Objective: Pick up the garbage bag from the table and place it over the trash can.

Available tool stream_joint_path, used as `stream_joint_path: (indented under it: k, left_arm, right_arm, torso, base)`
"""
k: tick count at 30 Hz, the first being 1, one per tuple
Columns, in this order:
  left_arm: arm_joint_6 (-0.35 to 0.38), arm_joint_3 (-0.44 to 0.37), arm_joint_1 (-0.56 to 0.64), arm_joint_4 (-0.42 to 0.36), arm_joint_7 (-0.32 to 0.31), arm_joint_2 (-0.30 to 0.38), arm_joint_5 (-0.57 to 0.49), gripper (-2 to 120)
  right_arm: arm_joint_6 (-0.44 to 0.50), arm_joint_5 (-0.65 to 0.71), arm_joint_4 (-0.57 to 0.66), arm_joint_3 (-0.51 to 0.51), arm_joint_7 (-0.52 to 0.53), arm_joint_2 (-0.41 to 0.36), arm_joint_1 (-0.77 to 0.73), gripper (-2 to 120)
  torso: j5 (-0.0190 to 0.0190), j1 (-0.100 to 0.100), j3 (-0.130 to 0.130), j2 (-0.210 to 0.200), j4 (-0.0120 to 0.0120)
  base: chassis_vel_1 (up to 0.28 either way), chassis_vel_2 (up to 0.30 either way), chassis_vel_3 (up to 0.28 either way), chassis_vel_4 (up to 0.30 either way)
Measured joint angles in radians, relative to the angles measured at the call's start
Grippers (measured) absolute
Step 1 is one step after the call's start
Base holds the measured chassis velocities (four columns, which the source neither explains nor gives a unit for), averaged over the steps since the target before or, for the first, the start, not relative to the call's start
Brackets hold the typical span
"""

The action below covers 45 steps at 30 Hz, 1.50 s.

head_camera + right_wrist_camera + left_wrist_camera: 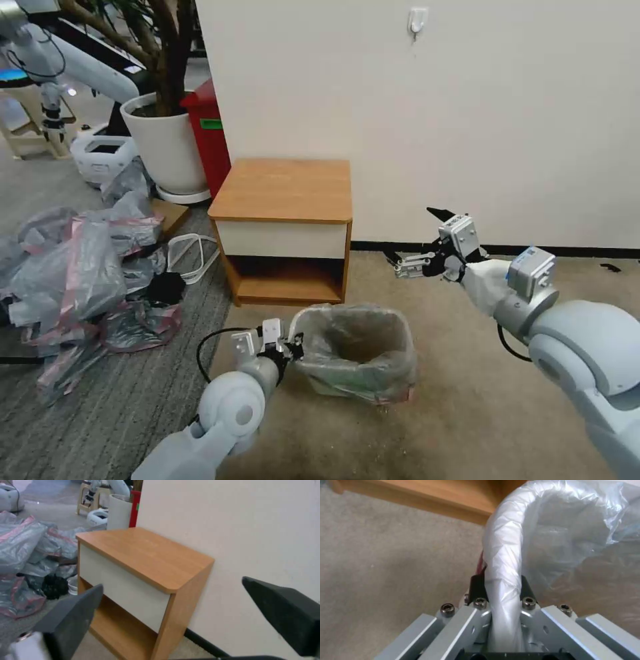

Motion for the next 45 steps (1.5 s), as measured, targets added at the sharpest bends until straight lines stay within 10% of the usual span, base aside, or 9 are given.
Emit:
stream_joint_path:
  k: [20,45]
  left_arm:
    - [0.008,-0.037,0.069,0.030,0.010,0.011,0.068,3]
    - [0.021,-0.047,0.094,0.007,0.013,0.050,0.093,85]
  right_arm:
    - [0.020,-0.025,-0.014,-0.005,-0.005,0.030,-0.028,100]
    - [0.023,-0.027,-0.023,0.001,-0.007,0.031,-0.022,100]
  torso:
    - [0.0003,0.000,0.000,0.000,0.0000]
    - [-0.0002,0.000,0.000,0.000,-0.0002]
  base:
    - [0.000,0.000,0.000,0.000]
    - [0.000,0.000,0.000,0.000]
